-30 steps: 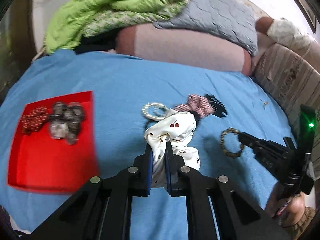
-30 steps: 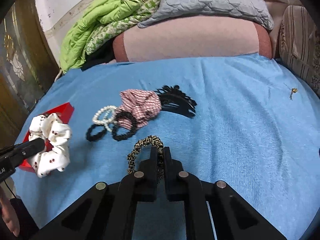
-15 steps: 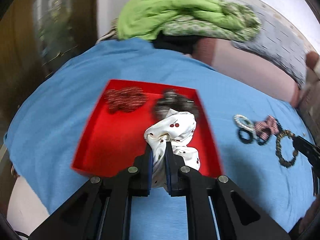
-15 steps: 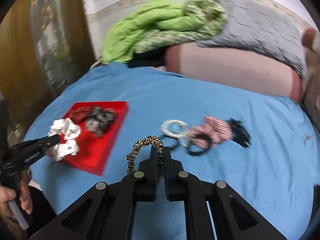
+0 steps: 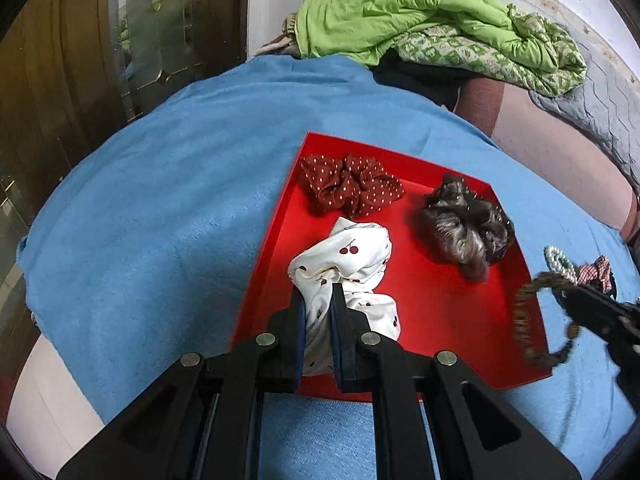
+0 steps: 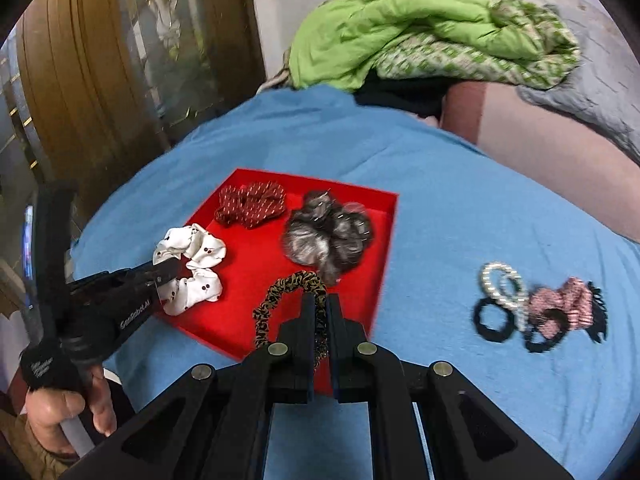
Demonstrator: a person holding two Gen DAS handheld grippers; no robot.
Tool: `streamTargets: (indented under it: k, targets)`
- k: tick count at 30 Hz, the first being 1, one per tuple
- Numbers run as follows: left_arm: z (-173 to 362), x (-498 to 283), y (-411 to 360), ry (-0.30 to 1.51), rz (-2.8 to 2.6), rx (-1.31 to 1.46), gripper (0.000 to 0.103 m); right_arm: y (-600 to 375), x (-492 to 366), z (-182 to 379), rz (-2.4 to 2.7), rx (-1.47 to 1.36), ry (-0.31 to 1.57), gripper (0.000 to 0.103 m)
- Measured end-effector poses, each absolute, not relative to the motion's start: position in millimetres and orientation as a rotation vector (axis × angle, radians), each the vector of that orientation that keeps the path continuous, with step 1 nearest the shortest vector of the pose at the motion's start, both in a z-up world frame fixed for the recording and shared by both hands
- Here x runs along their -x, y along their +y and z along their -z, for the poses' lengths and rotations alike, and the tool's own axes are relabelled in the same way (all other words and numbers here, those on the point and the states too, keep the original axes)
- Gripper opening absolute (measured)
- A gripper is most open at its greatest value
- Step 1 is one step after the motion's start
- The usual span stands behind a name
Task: Organize jewelry
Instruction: 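Open the right tool to drop the leopard tie while the left tool releases the white scrunchie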
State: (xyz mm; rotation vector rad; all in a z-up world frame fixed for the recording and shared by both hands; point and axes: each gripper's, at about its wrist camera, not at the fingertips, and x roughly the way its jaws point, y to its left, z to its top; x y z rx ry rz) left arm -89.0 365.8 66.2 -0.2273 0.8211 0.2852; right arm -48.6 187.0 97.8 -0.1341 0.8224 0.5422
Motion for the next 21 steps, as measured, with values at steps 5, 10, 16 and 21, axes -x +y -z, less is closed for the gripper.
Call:
streamTargets:
  k: [5, 10, 16, 21]
  targets:
    - [-60, 86, 368, 0.826, -0.275, 0.236, 0.012, 197, 32, -71, -0.524, 0.134, 0.888, 0.007]
    - [-61, 85, 367, 0.805, -0.257, 0.246, 0.016, 195, 25, -53, -0.533, 0.106, 0.944, 0.007]
    - [-72, 95, 358, 0.719, -0.243, 0.229, 0.052, 191, 31, -57, -0.557, 0.082, 0.943, 0.028]
    - [-80, 101, 357, 0.667, -0.23, 0.255, 0.058, 175, 46, -77, -0.538, 0.094, 0.848, 0.056]
